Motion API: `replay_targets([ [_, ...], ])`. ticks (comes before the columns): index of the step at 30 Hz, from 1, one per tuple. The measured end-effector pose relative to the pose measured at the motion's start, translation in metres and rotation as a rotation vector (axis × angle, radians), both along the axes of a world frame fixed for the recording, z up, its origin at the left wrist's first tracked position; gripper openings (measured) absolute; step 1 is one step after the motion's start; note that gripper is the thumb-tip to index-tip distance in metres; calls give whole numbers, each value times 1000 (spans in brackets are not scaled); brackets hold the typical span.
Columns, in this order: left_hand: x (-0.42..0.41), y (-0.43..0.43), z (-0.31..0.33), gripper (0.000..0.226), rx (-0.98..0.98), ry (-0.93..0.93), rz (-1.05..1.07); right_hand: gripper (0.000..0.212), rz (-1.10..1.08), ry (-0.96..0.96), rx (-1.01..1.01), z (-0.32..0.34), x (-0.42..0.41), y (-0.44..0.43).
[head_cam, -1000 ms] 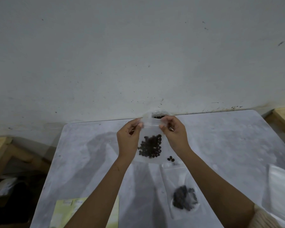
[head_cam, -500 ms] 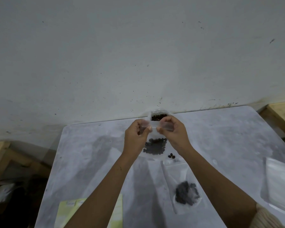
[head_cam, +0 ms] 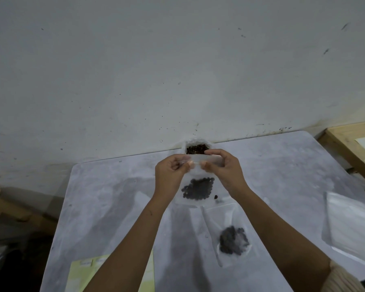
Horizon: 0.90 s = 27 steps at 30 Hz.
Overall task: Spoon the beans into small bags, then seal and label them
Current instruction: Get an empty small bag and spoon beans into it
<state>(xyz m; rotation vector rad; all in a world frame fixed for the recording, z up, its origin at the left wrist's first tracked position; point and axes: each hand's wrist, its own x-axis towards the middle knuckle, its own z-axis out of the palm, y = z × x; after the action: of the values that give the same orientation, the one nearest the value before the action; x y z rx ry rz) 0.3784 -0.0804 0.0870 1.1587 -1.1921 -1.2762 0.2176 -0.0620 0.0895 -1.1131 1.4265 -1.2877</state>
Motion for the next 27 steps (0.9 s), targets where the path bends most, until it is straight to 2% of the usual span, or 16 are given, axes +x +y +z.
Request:
replay_targets([
  [2, 3, -1, 0, 16, 46, 72, 6, 20, 22, -118, 26, 1, -9, 6],
  [4, 4, 0, 0, 16, 88, 125, -1, 8, 37, -100, 52, -1, -17, 11],
  [6, 0, 2, -2, 15, 124, 136, -20, 10, 30, -67, 70, -4, -22, 16],
  [10, -16, 12, -13, 10, 207, 71, -11, 16, -8, -21, 102, -8, -31, 24],
  [17, -42, 49, -68, 2, 365, -93, -27, 14, -60, 169, 355, -51, -58, 64],
  [20, -50, 62, -89, 14, 355, -175, -51, 14, -88, 282, 395, -71, -63, 78],
  [24, -56, 70, -103, 4, 278, -301, -53, 13, -133, 404, 381, -91, -66, 83],
  [27, -57, 69, -107, 5, 219, -367, -34, 12, -130, 447, 367, -99, -66, 81],
])
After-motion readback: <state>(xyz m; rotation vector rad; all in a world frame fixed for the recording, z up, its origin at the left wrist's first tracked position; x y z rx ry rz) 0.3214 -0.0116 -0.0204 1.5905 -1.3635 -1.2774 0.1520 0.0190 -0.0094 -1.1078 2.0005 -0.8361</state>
